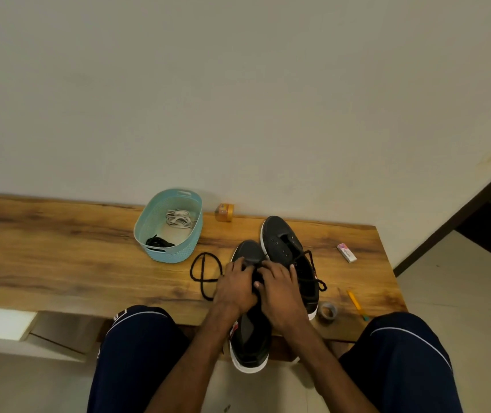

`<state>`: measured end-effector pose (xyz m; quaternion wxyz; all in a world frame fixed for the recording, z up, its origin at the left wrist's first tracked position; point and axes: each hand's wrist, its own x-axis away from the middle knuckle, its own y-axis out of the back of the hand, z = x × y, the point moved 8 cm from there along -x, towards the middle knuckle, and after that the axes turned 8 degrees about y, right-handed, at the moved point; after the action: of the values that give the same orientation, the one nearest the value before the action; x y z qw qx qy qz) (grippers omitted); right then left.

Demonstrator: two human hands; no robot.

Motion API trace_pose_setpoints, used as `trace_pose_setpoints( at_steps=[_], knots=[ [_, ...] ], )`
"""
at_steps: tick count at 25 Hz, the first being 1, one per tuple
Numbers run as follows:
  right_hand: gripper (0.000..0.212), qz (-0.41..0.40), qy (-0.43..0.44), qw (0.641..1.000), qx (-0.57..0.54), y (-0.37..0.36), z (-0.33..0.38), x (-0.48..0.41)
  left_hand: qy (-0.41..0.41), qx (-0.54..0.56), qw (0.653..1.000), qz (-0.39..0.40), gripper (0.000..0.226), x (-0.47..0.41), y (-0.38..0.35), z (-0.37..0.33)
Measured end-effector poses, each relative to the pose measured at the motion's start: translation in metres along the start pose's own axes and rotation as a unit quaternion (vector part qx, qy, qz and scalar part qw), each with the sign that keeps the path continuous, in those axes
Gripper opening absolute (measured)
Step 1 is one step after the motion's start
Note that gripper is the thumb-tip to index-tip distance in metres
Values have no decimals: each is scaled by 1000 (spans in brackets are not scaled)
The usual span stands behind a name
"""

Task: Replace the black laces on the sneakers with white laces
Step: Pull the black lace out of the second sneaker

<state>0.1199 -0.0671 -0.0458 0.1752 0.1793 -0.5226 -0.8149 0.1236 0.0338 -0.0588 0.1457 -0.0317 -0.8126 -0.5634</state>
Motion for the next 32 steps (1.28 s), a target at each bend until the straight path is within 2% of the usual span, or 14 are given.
trace_pose_setpoints(
  at_steps=[4, 8, 10, 13, 15, 16, 17, 19, 20, 22, 23, 25, 28, 32],
  knots=[
    [48, 49, -19, 998, -28, -9, -8, 3, 4, 1, 1000, -11, 47, -4, -3, 1],
    [76, 53, 9, 996, -69, -14, 1, 3, 110, 161, 977, -90, 25, -13, 22, 25],
    [80, 81, 44, 996, -18, -20, 6, 5, 174, 273, 940, -102, 26, -14, 24, 42],
    [70, 104, 51, 993, 33, -33, 8, 8, 258, 457, 844, -111, 23, -9, 12, 61],
    [63, 61, 29, 998, 8, -30, 9, 11, 295, 537, 781, -120, 19, -5, 7, 70],
    [58, 27, 9, 1000, 2, -26, 8, 13, 297, 550, 771, -122, 15, -5, 8, 72],
    [53, -3, -16, 1000, 7, -20, 6, 15, 288, 521, 793, -129, 13, -5, 14, 73],
    [41, -34, -71, 997, -2, -16, 1, 20, 234, 337, 899, -155, 30, -6, 33, 64],
    [39, -33, -91, 995, -19, -17, -2, 21, 176, 247, 938, -168, 36, -6, 40, 50],
    [45, -21, -98, 993, -56, -24, -5, 21, 53, 127, 981, -135, 36, -8, 41, 15],
    [51, -18, -96, 992, -81, -27, -4, 21, 16, 71, 993, -98, 36, -9, 33, 2],
    [61, -13, -90, 986, -137, -30, -2, 21, 4, -9, 999, -42, 47, -10, 19, -7],
    [60, -23, -86, 976, -200, -31, -2, 25, 18, -26, 999, -39, 60, -14, 15, -7],
    [56, -51, -88, 965, -243, -27, -6, 28, 41, -56, 997, -39, 29, -23, 18, -8]
  ],
)
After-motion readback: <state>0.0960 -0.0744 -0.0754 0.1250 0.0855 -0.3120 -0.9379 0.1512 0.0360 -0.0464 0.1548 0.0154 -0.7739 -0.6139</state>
